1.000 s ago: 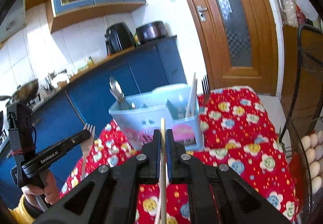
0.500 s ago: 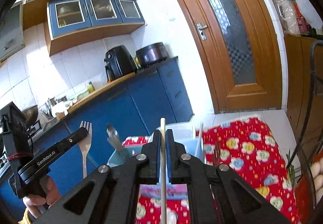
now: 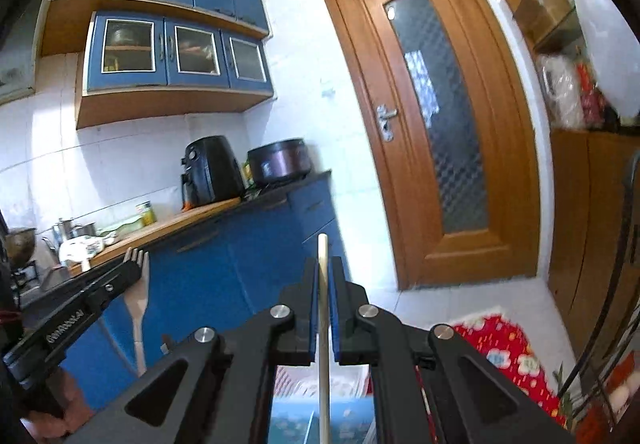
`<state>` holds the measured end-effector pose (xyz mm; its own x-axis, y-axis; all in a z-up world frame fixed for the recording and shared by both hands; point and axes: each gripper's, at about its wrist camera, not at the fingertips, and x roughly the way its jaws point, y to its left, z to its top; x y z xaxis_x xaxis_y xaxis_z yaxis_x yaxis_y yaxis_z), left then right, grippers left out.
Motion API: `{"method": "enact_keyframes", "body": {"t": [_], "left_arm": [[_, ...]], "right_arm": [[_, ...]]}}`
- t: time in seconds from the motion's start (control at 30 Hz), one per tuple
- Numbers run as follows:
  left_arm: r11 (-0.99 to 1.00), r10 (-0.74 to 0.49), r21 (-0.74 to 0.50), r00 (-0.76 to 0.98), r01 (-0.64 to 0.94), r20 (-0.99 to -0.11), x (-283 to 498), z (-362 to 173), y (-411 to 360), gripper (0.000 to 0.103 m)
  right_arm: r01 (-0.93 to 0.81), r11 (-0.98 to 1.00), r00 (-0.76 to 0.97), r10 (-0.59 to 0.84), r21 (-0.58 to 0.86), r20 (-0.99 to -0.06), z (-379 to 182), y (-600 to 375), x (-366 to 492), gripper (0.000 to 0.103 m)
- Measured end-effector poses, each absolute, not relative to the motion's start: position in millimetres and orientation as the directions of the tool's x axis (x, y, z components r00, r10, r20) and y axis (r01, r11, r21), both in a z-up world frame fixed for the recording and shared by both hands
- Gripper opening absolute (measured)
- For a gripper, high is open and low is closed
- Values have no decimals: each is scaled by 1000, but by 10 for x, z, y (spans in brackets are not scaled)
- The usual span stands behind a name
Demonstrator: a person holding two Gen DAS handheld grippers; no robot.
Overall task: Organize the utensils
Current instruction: 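Lift the plastic fork and chopstick and carry them above the Box holder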
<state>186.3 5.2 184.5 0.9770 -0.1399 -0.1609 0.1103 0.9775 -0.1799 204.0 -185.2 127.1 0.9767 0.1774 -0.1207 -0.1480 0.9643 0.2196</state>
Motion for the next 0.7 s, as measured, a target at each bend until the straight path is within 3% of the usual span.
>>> {"method": "enact_keyframes", "body": {"t": [0.37,0.7], "left_arm": [[988,-88,-135,989,72,-115,2074,1720,16,2],[992,-75,-106,991,63,-108,2048,1473,-62,2]], "right_arm": [[-52,982,996,63,183,-55,1124,-1812,2280,6],[-78,989,986,95,123,-139,954,-1726,2262,7]]}}
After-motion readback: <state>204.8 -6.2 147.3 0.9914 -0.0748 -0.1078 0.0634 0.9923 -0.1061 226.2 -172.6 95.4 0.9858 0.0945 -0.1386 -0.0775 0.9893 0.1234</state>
